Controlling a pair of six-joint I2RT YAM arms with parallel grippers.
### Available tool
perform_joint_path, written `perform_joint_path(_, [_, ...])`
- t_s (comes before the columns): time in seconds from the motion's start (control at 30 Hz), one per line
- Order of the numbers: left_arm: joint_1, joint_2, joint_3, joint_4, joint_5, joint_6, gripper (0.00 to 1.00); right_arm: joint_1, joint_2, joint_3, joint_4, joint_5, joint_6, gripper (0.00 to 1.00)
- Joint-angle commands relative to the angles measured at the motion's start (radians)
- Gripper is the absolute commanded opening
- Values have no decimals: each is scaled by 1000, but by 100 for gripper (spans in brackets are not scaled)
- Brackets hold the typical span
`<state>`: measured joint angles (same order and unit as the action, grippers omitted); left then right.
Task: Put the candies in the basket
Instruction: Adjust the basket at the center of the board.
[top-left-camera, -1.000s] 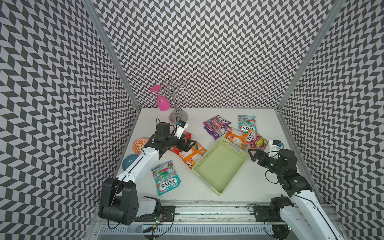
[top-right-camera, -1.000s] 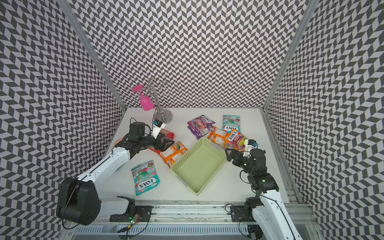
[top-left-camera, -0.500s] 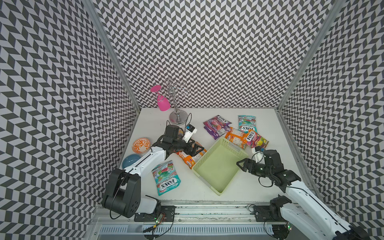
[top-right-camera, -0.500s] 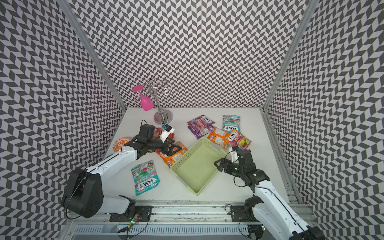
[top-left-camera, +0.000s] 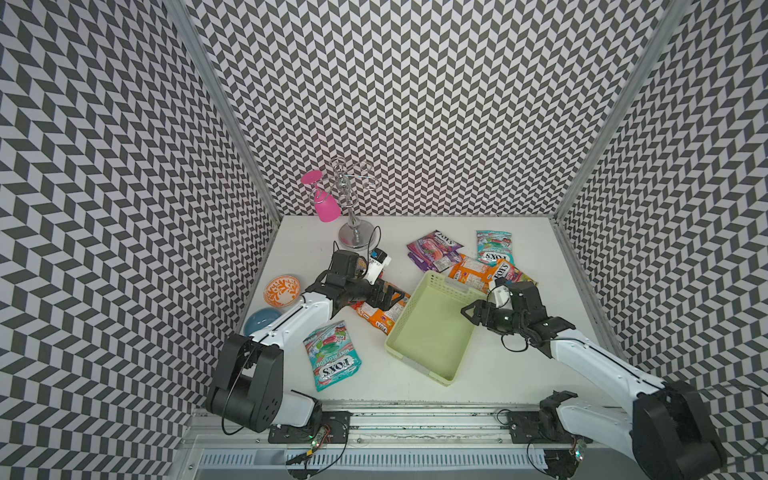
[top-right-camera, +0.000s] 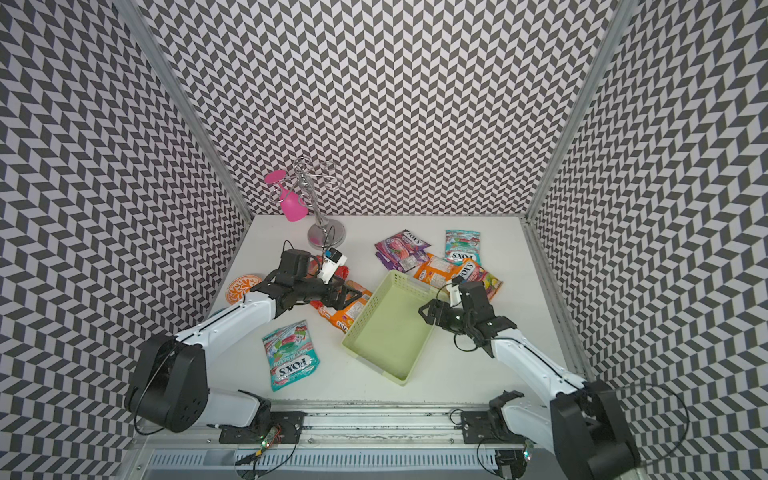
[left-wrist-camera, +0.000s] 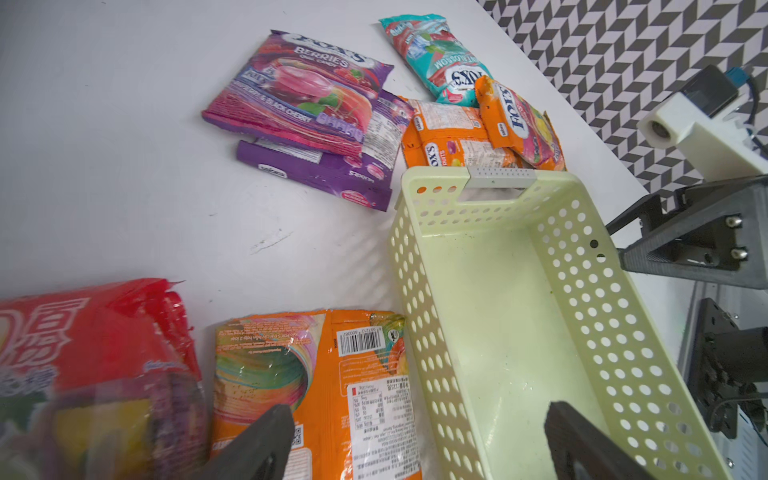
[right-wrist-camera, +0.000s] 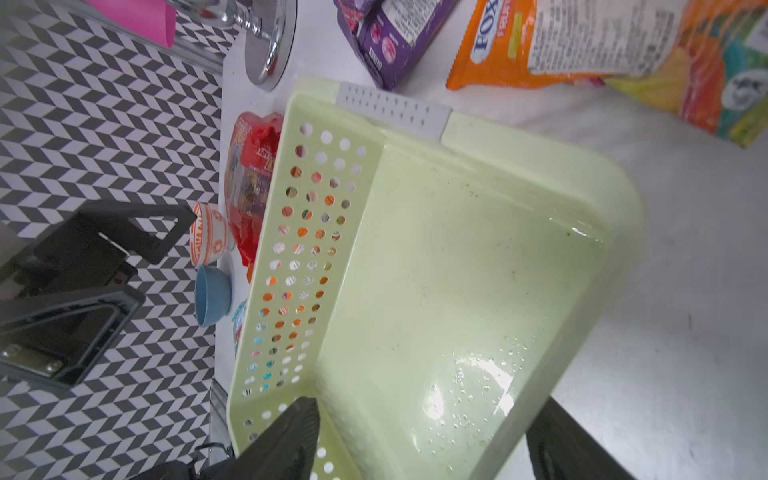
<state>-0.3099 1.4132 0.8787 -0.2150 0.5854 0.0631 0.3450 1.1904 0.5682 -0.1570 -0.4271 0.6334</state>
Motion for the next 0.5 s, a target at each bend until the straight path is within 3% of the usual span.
perform_joint_path(0.0, [27, -38, -4, 23, -28, -7, 99, 21, 82, 90, 116, 21, -15, 79])
perform_joint_path(0.23, [70, -76, 13, 12, -26, 7, 99, 75, 185, 200, 35, 103, -84, 78])
perform_joint_path(0.47, [103, -86, 53, 2, -57, -8, 99, 78, 50, 116, -76, 213, -136, 78])
